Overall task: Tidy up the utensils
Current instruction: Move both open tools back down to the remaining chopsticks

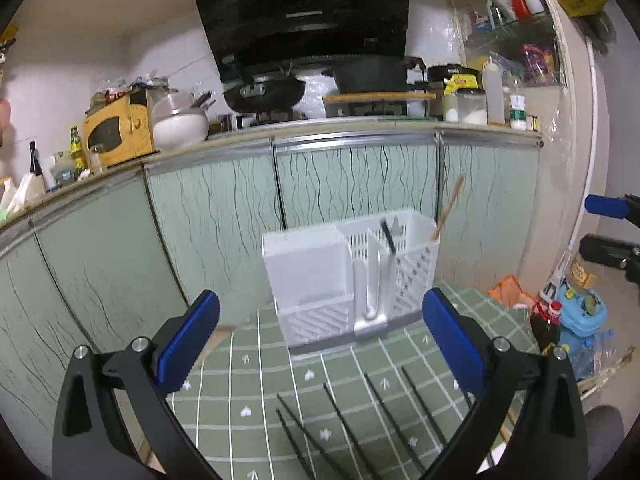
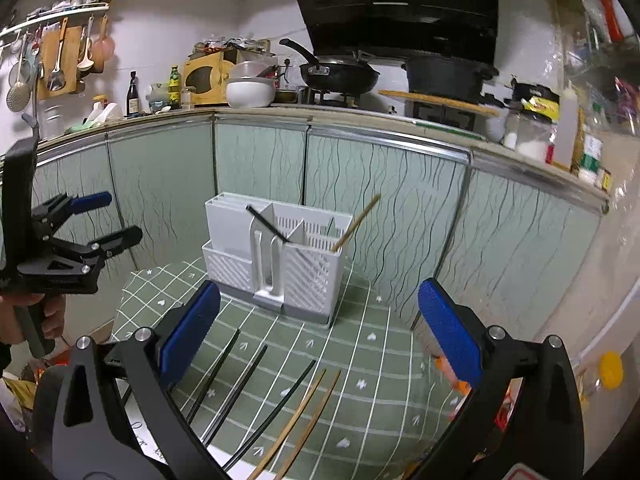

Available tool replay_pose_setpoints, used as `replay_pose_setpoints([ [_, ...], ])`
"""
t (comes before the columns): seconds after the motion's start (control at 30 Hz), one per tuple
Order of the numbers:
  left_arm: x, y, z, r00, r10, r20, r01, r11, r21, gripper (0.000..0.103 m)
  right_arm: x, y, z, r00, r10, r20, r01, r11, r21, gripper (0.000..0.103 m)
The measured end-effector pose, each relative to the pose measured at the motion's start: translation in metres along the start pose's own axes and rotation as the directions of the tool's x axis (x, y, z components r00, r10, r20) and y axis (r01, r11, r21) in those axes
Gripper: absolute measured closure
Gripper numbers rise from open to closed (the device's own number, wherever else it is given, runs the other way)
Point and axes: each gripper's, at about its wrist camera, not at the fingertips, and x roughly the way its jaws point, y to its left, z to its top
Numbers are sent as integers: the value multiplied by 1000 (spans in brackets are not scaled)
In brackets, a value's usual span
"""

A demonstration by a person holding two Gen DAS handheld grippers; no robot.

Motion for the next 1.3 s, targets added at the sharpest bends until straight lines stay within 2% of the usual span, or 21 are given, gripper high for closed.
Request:
replay_pose_setpoints([
  [0.2, -3, 2, -29, 1000, -12, -2, 12, 1000, 8, 4, -7, 11, -31, 999, -35, -14, 35, 999, 36, 8],
  [0.33, -2, 0, -44, 999, -48, -3, 48, 999, -1, 4, -7, 12, -49, 996, -75, -43, 77, 996, 42, 8],
  [0.6, 0, 0, -80, 998, -49, -29, 48, 998, -44, 4, -7, 6, -77, 994, -80, -80, 85, 994, 66, 8],
  [0.8, -13, 11, -105, 999, 10, -33, -13, 994, -105, 4, -6, 12, -96, 990, -79, -113, 84, 996, 40, 8],
  [0.97, -27, 11, -119, 997, 58, -56, -62, 995, -74, 4, -11, 17, -116, 989, -97, -114, 102, 994, 40, 8],
  [1.3, -48, 6, -151, 992, 86, -93, -93, 993, -75, 4, -11, 19, -144, 982, -145, -118, 152, 987, 53, 8],
])
